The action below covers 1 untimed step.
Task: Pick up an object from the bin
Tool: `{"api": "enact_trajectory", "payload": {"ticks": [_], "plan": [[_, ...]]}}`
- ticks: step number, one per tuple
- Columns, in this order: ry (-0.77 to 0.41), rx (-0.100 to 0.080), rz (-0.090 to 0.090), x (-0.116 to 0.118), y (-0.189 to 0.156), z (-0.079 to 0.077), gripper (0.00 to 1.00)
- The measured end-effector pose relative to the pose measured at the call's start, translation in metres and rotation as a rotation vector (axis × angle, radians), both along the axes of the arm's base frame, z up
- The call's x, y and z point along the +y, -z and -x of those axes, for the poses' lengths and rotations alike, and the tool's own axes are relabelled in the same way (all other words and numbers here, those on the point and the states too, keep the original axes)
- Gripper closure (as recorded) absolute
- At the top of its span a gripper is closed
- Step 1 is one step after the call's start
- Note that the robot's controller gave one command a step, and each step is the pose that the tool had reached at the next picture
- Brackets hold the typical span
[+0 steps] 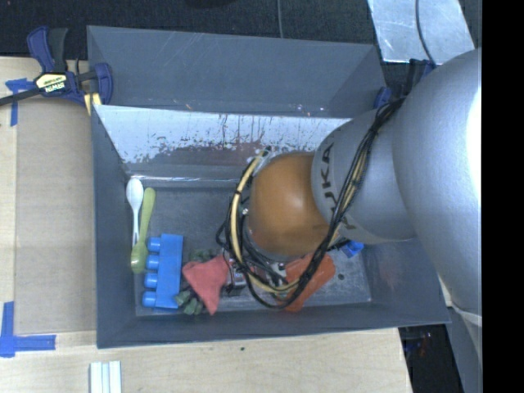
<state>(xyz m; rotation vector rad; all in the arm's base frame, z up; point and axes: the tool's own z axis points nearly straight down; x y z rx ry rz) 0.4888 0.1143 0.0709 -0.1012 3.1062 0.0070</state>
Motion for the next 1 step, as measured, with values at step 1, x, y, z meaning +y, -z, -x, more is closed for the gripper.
{"api": "enact_trajectory", "payload": {"ticks": [1], "plan": [[0.001,0.000,0.000,-0.0001,0.0000,0.0000,1.00]]}}
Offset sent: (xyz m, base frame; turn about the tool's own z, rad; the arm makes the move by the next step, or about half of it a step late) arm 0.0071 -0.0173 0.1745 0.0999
